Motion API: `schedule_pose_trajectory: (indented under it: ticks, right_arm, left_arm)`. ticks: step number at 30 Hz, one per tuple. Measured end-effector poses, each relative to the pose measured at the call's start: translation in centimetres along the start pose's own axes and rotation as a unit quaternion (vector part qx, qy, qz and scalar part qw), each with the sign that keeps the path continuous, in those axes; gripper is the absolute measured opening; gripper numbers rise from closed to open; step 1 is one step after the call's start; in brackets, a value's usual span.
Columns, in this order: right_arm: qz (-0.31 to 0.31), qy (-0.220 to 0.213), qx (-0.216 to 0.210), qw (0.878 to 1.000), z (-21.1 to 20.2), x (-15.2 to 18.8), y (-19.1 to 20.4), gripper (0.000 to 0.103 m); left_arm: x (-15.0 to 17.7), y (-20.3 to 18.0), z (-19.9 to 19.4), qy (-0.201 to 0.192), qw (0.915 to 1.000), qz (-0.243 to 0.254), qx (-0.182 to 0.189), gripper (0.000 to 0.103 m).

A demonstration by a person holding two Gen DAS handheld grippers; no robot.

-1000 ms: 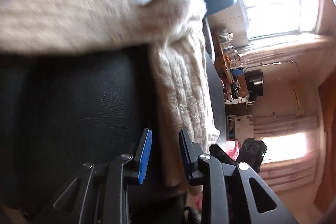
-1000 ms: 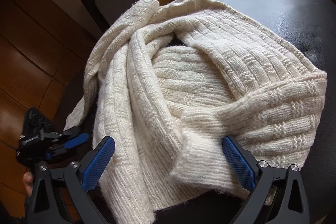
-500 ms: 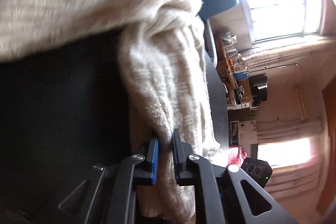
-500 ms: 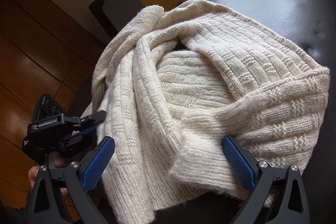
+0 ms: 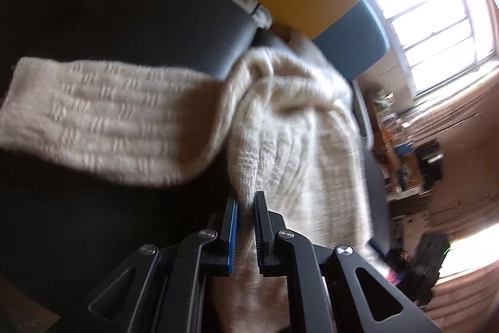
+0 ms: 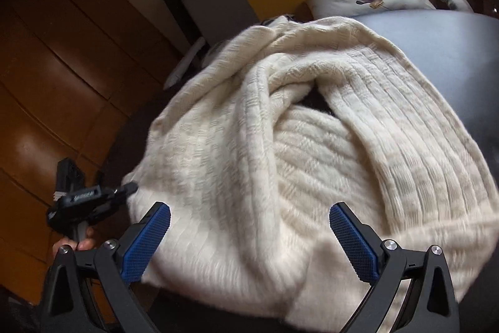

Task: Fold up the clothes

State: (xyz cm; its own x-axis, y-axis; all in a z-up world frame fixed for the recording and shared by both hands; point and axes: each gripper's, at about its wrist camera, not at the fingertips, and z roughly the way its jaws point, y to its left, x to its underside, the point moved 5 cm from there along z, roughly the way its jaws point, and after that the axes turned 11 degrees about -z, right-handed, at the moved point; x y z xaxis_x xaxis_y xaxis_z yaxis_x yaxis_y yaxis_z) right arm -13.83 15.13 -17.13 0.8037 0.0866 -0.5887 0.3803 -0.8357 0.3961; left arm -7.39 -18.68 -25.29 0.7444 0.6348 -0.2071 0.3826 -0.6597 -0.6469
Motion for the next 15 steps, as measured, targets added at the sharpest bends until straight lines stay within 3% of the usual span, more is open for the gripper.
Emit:
schedule_pose_trajectory:
  ticks: [2, 4, 9, 12, 13, 15]
  right_arm:
    - [0.026, 0.035, 0.003, 0.999, 1.9, 0.0, -1.3, 0.103]
    - [0.061, 0.076, -0.028, 0.995, 3.6, 1.2, -2.3, 0.103]
    - [0.067, 0.047, -0.064, 0.995, 1.5, 2.5, -3.3, 0.103]
    - [0.081, 0.039, -0.067, 0.994, 0.2, 3.4, -3.7, 0.103]
    - [0.086, 0.039, -0.066, 0.993, -0.3, 3.7, -3.8, 0.103]
    - [0.096, 0.035, -0.072, 0.992, -1.3, 4.0, -3.9, 0.103]
  left_arm:
    - [0.3, 0.8, 0.5, 0.000, 0.9997, 0.003, -0.026, 0.008]
    - [0.3, 1.7, 1.1, 0.004, 0.9991, -0.002, -0.042, 0.010]
    - [-0.4, 1.9, 0.7, -0.010, 0.9977, -0.015, -0.066, 0.011]
    - [-0.4, 0.4, -2.4, -0.076, 0.9922, 0.004, -0.099, 0.008]
    - [-0.1, -0.3, -3.4, -0.090, 0.9913, 0.014, -0.094, 0.008]
    - [1.4, -2.5, -4.8, -0.093, 0.9939, 0.035, -0.049, 0.010]
